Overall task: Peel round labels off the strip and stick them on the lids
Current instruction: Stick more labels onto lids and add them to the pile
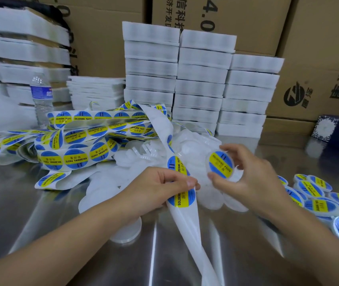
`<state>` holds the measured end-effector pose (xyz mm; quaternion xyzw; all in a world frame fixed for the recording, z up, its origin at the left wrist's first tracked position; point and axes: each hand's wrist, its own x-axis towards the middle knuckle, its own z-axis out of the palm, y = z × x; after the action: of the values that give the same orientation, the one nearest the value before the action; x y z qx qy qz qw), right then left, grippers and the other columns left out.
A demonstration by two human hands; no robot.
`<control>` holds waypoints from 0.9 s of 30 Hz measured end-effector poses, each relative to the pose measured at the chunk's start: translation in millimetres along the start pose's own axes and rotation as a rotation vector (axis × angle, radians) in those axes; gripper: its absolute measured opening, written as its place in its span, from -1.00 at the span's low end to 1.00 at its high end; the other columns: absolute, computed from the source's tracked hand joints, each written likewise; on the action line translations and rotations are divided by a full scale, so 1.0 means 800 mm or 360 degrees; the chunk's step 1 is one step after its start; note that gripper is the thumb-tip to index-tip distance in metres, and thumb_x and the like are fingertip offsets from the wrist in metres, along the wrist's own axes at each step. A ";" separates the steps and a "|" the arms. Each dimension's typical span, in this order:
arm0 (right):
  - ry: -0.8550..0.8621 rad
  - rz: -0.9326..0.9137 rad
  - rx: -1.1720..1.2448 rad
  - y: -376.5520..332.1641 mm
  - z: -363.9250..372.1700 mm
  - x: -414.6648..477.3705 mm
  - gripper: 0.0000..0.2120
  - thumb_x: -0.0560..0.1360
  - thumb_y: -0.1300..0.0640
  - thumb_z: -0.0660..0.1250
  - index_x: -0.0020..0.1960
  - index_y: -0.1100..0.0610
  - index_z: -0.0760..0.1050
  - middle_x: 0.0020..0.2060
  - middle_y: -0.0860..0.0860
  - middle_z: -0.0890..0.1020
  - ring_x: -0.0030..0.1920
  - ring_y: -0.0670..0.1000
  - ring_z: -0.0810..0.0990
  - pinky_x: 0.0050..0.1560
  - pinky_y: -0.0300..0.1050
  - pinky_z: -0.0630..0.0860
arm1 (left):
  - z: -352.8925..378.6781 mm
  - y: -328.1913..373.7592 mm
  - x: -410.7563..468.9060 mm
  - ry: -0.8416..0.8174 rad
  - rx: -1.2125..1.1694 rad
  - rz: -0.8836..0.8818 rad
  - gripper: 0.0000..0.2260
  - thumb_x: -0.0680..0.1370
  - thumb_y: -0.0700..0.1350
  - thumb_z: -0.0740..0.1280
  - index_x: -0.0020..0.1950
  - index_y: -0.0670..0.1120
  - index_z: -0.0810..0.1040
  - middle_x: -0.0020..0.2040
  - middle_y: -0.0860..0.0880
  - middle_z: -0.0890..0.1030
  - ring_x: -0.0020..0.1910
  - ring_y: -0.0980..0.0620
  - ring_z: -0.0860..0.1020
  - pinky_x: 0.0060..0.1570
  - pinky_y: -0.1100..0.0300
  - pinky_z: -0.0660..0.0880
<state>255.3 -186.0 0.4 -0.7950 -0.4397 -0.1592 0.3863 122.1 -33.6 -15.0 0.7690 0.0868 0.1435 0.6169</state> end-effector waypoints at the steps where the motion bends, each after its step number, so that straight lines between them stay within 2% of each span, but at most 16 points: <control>1: 0.0045 0.0076 -0.0227 0.007 -0.007 0.006 -0.49 0.22 -0.25 0.36 0.13 -0.15 0.40 -0.09 -0.20 0.57 -0.08 -0.09 0.53 -0.13 -0.19 0.34 | -0.001 -0.001 0.001 0.0007 -0.0006 -0.0004 -0.88 0.46 -0.09 0.41 -0.16 0.12 0.71 -0.08 0.15 0.71 -0.08 0.23 0.64 0.02 0.14 0.46; 3: -0.0043 0.0341 -0.0658 0.024 -0.024 0.019 -0.47 0.29 -0.24 0.33 0.18 -0.02 0.42 -0.03 -0.02 0.60 0.00 0.08 0.53 -0.15 -0.13 0.32 | -0.004 -0.003 0.002 0.0001 -0.0044 -0.0003 -0.74 0.49 -0.29 0.37 -0.12 0.08 0.68 -0.09 0.13 0.71 -0.11 0.22 0.65 0.00 0.20 0.50; 5: -0.0209 0.0625 -0.0797 0.042 -0.037 0.028 -0.47 0.34 -0.20 0.36 0.18 0.10 0.44 -0.04 0.09 0.60 -0.02 0.14 0.52 -0.18 -0.10 0.32 | -0.005 -0.004 0.002 -0.0022 -0.0071 0.0003 -0.69 0.49 -0.40 0.32 -0.05 0.02 0.64 -0.11 0.12 0.71 -0.13 0.23 0.66 -0.15 0.38 0.52; 7: -0.0325 0.0799 -0.0856 0.056 -0.047 0.030 -0.56 0.37 -0.18 0.38 -0.07 0.21 0.48 -0.21 0.12 0.54 -0.18 0.12 0.49 -0.30 -0.09 0.30 | -0.005 -0.006 0.003 -0.0034 -0.0061 0.0011 -0.67 0.49 -0.43 0.30 0.01 -0.01 0.63 -0.12 0.13 0.71 -0.15 0.24 0.65 -0.25 0.45 0.48; 9: -0.0479 0.0891 -0.1017 0.069 -0.054 0.030 -0.55 0.39 -0.18 0.36 -0.33 0.20 0.37 -0.24 0.10 0.42 -0.28 0.09 0.44 -0.35 -0.12 0.30 | -0.004 -0.007 0.005 -0.0045 -0.0055 0.0030 -0.65 0.50 -0.42 0.30 0.07 0.00 0.60 -0.10 0.13 0.71 -0.17 0.25 0.65 -0.30 0.49 0.46; 12: -0.0627 0.0989 -0.1189 0.077 -0.062 0.030 -0.54 0.39 -0.23 0.33 -0.36 0.12 0.29 -0.10 0.11 0.40 -0.16 0.12 0.47 -0.18 -0.14 0.39 | -0.004 -0.009 0.007 -0.0042 -0.0083 0.0063 -0.60 0.49 -0.40 0.33 0.18 0.05 0.54 -0.10 0.13 0.71 -0.17 0.26 0.65 -0.31 0.48 0.46; 15: -0.0617 0.1002 -0.1212 0.076 -0.065 0.029 -0.58 0.39 -0.21 0.33 -0.33 0.10 0.28 -0.11 0.10 0.46 -0.11 0.13 0.49 -0.18 -0.14 0.39 | -0.006 -0.013 0.010 0.0009 -0.0094 0.0091 -0.50 0.48 -0.40 0.35 0.23 0.12 0.44 -0.16 0.16 0.71 -0.18 0.24 0.66 -0.33 0.45 0.47; 18: -0.0602 0.1011 -0.1302 0.074 -0.066 0.027 -0.67 0.36 -0.15 0.34 -0.29 0.08 0.33 -0.12 0.04 0.50 -0.10 0.10 0.51 -0.25 -0.17 0.35 | -0.008 -0.018 0.013 0.0038 -0.0093 0.0075 -0.45 0.48 -0.40 0.36 0.29 0.13 0.37 -0.06 0.11 0.71 -0.05 0.14 0.67 -0.26 0.35 0.53; 20: -0.0602 0.0997 -0.1398 0.073 -0.067 0.027 -0.71 0.38 -0.17 0.31 -0.20 0.05 0.37 -0.10 0.00 0.49 -0.06 0.08 0.51 -0.15 -0.15 0.35 | -0.009 -0.019 0.014 0.0037 -0.0070 0.0075 -0.44 0.47 -0.41 0.36 0.31 0.10 0.39 -0.05 0.12 0.71 -0.01 0.10 0.67 -0.10 0.24 0.59; 21: -0.0596 0.0972 -0.1450 0.074 -0.067 0.027 -0.69 0.40 -0.20 0.28 -0.12 0.04 0.41 -0.06 0.00 0.50 -0.02 0.08 0.51 -0.10 -0.12 0.34 | -0.010 -0.019 0.014 0.0027 -0.0072 0.0069 -0.46 0.46 -0.42 0.36 0.28 0.09 0.41 -0.09 0.14 0.71 -0.05 0.12 0.67 -0.10 0.25 0.59; 23: -0.0531 0.0857 -0.1489 0.072 -0.065 0.028 -0.62 0.44 -0.26 0.23 0.06 0.01 0.47 0.05 -0.01 0.53 0.05 0.08 0.52 -0.07 -0.10 0.33 | -0.010 -0.017 0.014 0.0004 -0.0068 0.0045 -0.54 0.46 -0.42 0.36 0.19 0.06 0.47 -0.24 0.19 0.69 -0.26 0.24 0.65 -0.33 0.43 0.51; 25: -0.0360 0.0665 -0.1214 0.063 -0.060 0.030 -0.65 0.46 -0.23 0.24 0.11 -0.04 0.51 0.06 -0.04 0.57 0.04 0.06 0.53 -0.08 -0.09 0.36 | -0.010 -0.015 0.014 0.0027 0.0001 0.0025 -0.59 0.45 -0.38 0.40 0.11 0.09 0.53 -0.35 0.19 0.66 -0.39 0.28 0.58 -0.43 0.49 0.41; 27: -0.0180 0.0449 -0.0741 0.044 -0.048 0.028 -0.79 0.45 -0.14 0.29 -0.01 -0.07 0.57 -0.15 -0.13 0.58 -0.14 -0.02 0.52 -0.17 -0.12 0.36 | -0.011 -0.017 0.015 0.0062 0.0082 0.0017 -0.61 0.43 -0.33 0.43 0.06 0.14 0.56 -0.37 0.17 0.64 -0.41 0.25 0.55 -0.41 0.47 0.41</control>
<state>300.2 -212.9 21.7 -0.9234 -0.2972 -0.1559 0.1863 131.2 -18.5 -25.3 0.7821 0.0983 0.1594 0.5943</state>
